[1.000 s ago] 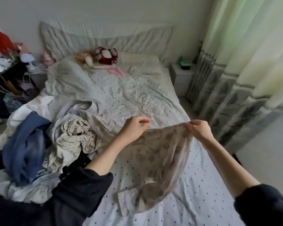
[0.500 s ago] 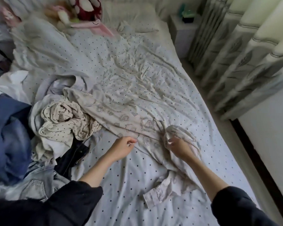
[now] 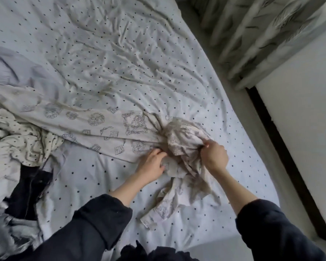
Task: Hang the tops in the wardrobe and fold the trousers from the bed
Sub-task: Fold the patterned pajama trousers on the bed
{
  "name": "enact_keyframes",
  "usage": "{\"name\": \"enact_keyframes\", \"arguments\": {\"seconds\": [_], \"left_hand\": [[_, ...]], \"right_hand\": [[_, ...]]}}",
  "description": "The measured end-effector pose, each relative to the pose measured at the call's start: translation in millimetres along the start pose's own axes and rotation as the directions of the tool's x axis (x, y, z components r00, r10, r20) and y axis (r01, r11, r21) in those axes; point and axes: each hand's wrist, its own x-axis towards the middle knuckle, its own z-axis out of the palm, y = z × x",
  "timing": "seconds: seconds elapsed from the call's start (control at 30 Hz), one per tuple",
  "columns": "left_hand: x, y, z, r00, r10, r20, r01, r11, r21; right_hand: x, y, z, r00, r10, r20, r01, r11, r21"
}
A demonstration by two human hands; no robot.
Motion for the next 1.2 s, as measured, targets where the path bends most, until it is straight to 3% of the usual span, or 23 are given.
{"name": "enact_keyframes", "arguments": {"seconds": [0.1, 0.2, 0.37, 0.53, 0.63, 0.7, 0.77, 0.83, 0.9, 1.03, 1.13, 1.2], "left_hand": [[19, 8, 2, 1.000, -0.012, -0.001, 0.012, 1.000, 0.000], [30, 5, -5, 1.000, 0.013, -0.026, -0.013, 1.000, 0.009], [28, 5, -13, 0.997, 0.046, -0.068, -0.032, 0.981, 0.194], [16, 22, 18, 0.983, 0.184, 0.010, -0.172, 0.898, 0.404], [24, 36, 28, 0.989, 0.144, -0.024, -0.114, 0.862, 0.494], [36, 43, 18, 0.974, 0.144, -0.177, -0.066, 0.920, 0.386], [45, 48, -5, 0.961, 0.013, -0.277, 0.009, 0.997, 0.080], [49, 44, -37, 0.944, -0.117, -0.310, 0.060, 0.980, -0.187], [47, 32, -74, 0.887, -0.193, -0.419, 0.039, 0.936, -0.349], [43, 12, -124, 0.780, -0.244, -0.577, 0.051, 0.943, -0.329], [40, 6, -118, 0.732, -0.314, -0.605, 0.179, 0.945, -0.274], [32, 10, -97, 0.709, -0.377, -0.596, 0.222, 0.922, -0.319]], "right_hand": [[32, 7, -19, 0.988, 0.120, -0.099, -0.099, 0.975, 0.200], [61, 9, -37, 0.972, 0.119, -0.201, -0.057, 0.955, 0.290], [85, 1, -37, 0.983, -0.135, -0.125, 0.171, 0.921, 0.350], [41, 19, -10, 0.931, -0.322, -0.170, 0.357, 0.898, 0.258], [11, 29, 10, 0.904, -0.422, -0.071, 0.428, 0.895, 0.129], [2, 40, 19, 0.894, -0.442, 0.068, 0.443, 0.896, 0.001], [7, 52, 20, 0.896, -0.416, 0.157, 0.437, 0.889, -0.138], [15, 58, 15, 0.931, -0.311, 0.192, 0.342, 0.926, -0.158], [19, 53, 6, 0.964, -0.210, 0.161, 0.224, 0.972, -0.075], [13, 31, 2, 0.969, -0.249, -0.006, 0.248, 0.967, -0.067], [0, 17, 9, 0.883, -0.445, -0.149, 0.436, 0.895, -0.090], [-9, 11, 22, 0.823, -0.559, -0.100, 0.555, 0.829, -0.064]]}}
